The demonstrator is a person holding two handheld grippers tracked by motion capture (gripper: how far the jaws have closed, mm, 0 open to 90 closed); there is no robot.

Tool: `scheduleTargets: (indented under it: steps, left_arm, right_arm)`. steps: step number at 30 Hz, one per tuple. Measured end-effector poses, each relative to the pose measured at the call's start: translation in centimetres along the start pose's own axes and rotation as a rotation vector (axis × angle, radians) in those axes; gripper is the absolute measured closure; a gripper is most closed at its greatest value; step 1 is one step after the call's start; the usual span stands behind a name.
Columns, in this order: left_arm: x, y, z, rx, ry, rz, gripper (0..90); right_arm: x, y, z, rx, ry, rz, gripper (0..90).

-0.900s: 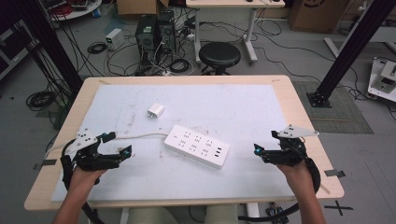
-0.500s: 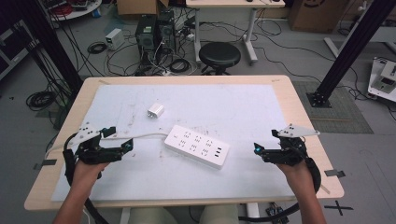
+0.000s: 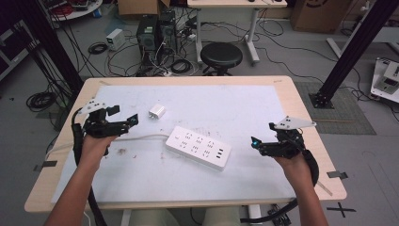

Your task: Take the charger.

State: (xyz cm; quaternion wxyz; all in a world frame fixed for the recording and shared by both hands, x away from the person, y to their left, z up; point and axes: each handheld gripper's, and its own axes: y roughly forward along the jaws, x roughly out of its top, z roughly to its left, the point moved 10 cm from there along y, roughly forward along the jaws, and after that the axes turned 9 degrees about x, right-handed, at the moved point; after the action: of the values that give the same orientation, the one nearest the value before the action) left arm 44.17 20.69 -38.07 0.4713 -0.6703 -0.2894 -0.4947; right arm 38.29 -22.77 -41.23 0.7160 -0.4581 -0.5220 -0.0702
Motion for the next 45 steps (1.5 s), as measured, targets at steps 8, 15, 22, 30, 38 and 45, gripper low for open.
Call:
scheduleTargets:
  steps: [8, 15, 22, 30, 38, 45]
  left_arm:
    - [2.6, 3.9, -0.2, -0.004, 0.041, 0.021, 10.5]
    - [1.9, 7.6, -0.4, -0.027, 0.050, 0.072, 10.5]
    - [-0.5, 10.6, 0.3, -0.026, 0.054, 0.147, 10.5]
    - [-3.8, 13.7, 0.9, 0.011, 0.063, 0.247, 10.5]
    - [-6.5, 15.6, 1.9, 0.043, 0.070, 0.325, 10.5]
    - [-7.4, 16.2, 2.3, 0.053, 0.083, 0.349, 10.6]
  right_arm:
    - [-0.2, -0.4, 0.0, 0.001, 0.027, 0.000, 15.8]
    - [-0.5, -0.3, -0.4, -0.005, 0.037, 0.009, 15.8]
    - [-0.8, -0.2, -0.6, -0.001, 0.044, 0.017, 15.8]
    - [-1.3, -0.2, -1.0, -0.002, 0.059, 0.024, 15.8]
    - [-1.8, 0.1, -1.4, -0.002, 0.074, 0.030, 15.8]
    - [-1.9, 0.6, -1.6, 0.001, 0.077, 0.039, 15.8]
